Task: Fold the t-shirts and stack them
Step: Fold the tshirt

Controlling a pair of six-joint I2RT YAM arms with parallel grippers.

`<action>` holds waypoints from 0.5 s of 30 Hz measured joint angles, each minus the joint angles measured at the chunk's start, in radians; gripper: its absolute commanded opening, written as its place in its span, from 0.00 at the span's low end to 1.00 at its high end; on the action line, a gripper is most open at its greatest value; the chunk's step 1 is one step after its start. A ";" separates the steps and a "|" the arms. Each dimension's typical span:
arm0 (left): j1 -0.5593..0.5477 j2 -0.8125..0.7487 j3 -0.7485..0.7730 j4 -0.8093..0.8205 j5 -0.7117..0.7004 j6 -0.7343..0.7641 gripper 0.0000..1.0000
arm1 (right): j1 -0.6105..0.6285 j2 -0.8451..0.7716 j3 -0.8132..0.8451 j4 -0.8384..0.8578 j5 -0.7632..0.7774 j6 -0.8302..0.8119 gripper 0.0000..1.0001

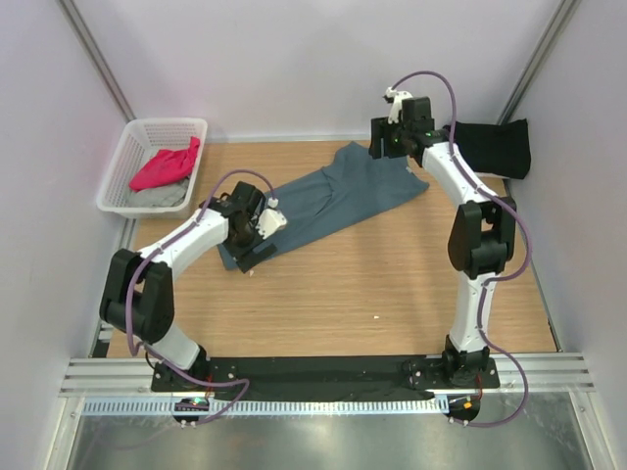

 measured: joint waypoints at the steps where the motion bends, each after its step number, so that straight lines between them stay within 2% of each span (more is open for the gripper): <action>1: 0.004 0.002 -0.025 -0.001 0.004 0.029 0.94 | 0.000 -0.024 -0.012 0.006 0.006 -0.004 0.72; 10: 0.048 0.076 -0.038 -0.009 0.053 0.130 0.85 | 0.000 -0.023 -0.110 0.012 0.018 -0.011 0.72; 15: 0.056 0.126 -0.027 -0.012 0.091 0.126 0.75 | 0.000 0.005 -0.118 0.000 0.018 -0.011 0.72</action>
